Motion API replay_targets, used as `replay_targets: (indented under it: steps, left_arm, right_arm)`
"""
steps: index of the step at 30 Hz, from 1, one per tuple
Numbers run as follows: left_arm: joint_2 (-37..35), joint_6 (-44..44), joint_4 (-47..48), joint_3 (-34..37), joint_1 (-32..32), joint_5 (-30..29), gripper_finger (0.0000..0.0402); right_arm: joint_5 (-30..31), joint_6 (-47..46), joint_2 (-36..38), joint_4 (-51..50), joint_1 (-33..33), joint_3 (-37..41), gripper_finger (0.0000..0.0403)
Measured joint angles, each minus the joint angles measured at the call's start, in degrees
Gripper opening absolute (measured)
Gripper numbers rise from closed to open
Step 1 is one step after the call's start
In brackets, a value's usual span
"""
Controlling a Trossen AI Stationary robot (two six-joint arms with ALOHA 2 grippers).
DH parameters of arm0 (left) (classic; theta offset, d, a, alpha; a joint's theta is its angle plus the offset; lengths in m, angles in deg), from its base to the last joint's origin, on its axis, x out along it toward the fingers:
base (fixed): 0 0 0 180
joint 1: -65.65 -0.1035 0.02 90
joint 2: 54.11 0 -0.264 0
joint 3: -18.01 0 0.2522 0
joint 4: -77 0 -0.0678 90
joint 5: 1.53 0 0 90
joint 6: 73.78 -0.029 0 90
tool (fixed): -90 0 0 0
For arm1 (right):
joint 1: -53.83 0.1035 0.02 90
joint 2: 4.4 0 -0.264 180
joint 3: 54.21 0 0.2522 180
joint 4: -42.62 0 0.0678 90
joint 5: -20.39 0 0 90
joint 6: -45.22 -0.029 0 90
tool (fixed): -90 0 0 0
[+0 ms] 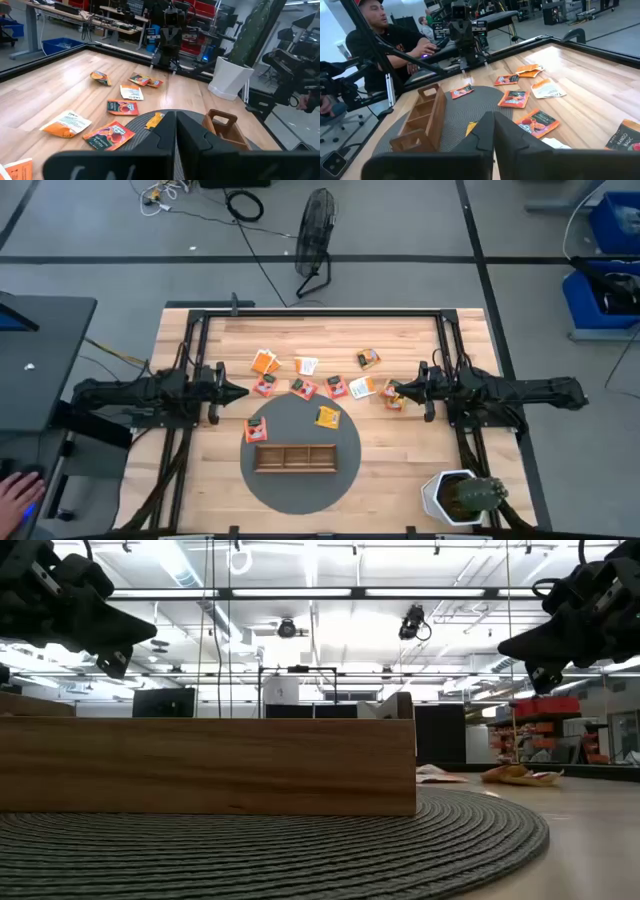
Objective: Pick & Place Tea
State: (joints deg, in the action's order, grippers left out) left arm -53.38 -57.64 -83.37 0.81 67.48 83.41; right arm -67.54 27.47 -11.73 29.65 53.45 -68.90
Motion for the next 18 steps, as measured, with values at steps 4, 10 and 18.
replay_targets:
  steps: [4, 10, 18]
  left_arm:
    - [0.00, 0.03, 0.04, 0.00, 0.01, -0.06, 0.0016]
    - [0.00, 0.57, -0.18, 0.00, -0.01, -0.25, 0.0016]
    - [0.00, 2.98, -14.65, -0.20, -0.07, -8.21, 0.0016]
  right_arm:
    - [0.00, -0.15, 0.00, 0.00, 0.00, 0.00, 0.0011]
    - [0.02, -0.17, 0.00, 0.49, 0.00, 0.00, 0.0011]
    - [6.70, 2.70, -0.59, 5.95, 0.00, -6.33, 0.0011]
